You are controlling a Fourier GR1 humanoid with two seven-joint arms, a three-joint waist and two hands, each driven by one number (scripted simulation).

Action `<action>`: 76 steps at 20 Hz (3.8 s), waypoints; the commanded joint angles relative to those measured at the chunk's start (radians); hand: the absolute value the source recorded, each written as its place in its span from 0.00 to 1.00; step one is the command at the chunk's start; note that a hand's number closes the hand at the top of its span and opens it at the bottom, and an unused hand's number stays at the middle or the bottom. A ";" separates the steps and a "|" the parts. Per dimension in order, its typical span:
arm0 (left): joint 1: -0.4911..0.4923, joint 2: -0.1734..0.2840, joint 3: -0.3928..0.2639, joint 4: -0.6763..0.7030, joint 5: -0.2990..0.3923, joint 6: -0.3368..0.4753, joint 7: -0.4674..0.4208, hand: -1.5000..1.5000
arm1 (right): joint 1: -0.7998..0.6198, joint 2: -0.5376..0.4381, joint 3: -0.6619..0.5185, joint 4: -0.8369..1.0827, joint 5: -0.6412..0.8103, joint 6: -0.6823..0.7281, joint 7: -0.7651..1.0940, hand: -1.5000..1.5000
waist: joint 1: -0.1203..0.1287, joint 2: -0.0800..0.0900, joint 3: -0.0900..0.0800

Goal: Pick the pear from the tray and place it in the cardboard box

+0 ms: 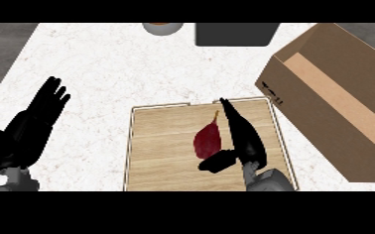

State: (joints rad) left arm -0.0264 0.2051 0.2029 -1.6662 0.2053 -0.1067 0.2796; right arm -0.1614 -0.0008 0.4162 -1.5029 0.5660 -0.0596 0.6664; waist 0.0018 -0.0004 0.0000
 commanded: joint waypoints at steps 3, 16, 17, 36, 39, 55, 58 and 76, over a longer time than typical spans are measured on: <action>-0.026 -0.013 0.004 0.021 -0.027 0.022 -0.001 0.50 | 0.036 -0.019 -0.021 0.014 0.023 -0.049 -0.139 1.00 | -0.002 0.000 0.000; 0.039 -0.031 -0.008 -0.028 -0.011 -0.023 0.007 0.50 | -0.108 -0.090 0.070 0.159 0.154 0.047 -0.108 1.00 | 0.011 0.000 -0.001; -0.032 0.021 0.055 0.014 0.021 -0.030 0.008 0.50 | -0.144 -0.155 0.071 0.171 0.168 0.115 -0.108 1.00 | 0.008 0.003 -0.002; 0.016 -0.015 0.030 0.042 -0.016 -0.028 -0.027 0.50 | -0.276 -0.195 0.142 -0.439 0.424 0.390 0.171 1.00 | -0.015 -0.009 -0.002; 0.001 -0.025 0.019 -0.021 -0.027 0.003 -0.001 0.50 | -0.306 -0.238 0.058 -0.530 0.434 0.439 0.198 1.00 | -0.010 -0.006 -0.001; 0.020 -0.027 0.020 -0.007 -0.011 -0.031 -0.001 0.50 | -0.452 -0.378 -0.415 -0.448 0.378 0.553 0.114 1.00 | 0.003 0.001 0.000; -0.024 -0.001 0.038 0.039 0.007 -0.051 0.006 0.50 | -0.353 -0.375 -0.368 -0.393 0.435 0.467 0.036 1.00 | 0.002 0.002 0.000; -0.018 -0.052 0.004 0.030 -0.050 -0.012 -0.038 0.50 | -0.290 -0.355 -0.528 0.112 0.349 0.238 -0.333 1.00 | 0.008 0.004 0.000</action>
State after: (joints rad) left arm -0.0513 0.1920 0.2416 -1.6318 0.1884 -0.1395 0.2716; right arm -0.4542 -0.3821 -0.0974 -1.5100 0.9496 0.1687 0.3557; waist 0.0065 0.0019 0.0002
